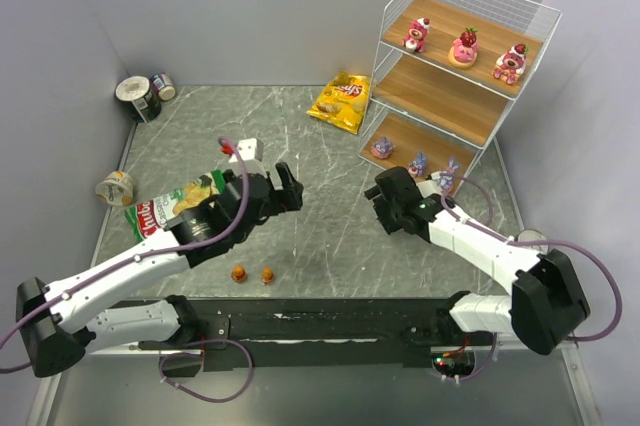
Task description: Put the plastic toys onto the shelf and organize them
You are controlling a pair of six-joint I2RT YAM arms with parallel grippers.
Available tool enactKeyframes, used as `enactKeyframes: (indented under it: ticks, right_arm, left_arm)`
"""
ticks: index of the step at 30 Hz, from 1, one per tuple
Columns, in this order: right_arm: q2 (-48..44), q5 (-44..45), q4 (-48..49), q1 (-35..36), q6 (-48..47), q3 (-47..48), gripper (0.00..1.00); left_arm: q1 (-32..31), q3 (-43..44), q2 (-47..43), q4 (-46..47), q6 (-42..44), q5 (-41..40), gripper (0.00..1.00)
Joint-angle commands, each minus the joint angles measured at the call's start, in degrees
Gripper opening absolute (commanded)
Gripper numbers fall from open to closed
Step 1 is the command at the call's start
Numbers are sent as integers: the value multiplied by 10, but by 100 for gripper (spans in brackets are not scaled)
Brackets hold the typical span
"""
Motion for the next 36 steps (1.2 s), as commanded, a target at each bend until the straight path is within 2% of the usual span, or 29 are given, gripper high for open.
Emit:
enactKeyframes:
  ticks: [1, 7, 11, 18, 22, 36]
  right_arm:
    - [41, -3, 22, -38, 128, -9, 73]
    - [25, -34, 69, -136, 91, -58, 67]
    - [23, -61, 106, -183, 52, -73, 65]
    - [68, -63, 140, -195, 36, -66, 63]
    - [104, -62, 151, -195, 57, -51, 62]
    - [176, -31, 201, -204, 89, -36, 62]
  left_arm:
    - [15, -38, 8, 42, 24, 65, 96]
    - [69, -76, 9, 102, 74, 104, 96]
    - [107, -91, 18, 128, 81, 160, 96]
    - [167, -96, 31, 150, 104, 211, 96]
    - [202, -107, 29, 159, 111, 247, 96]
    - [235, -131, 12, 169, 115, 244, 96]
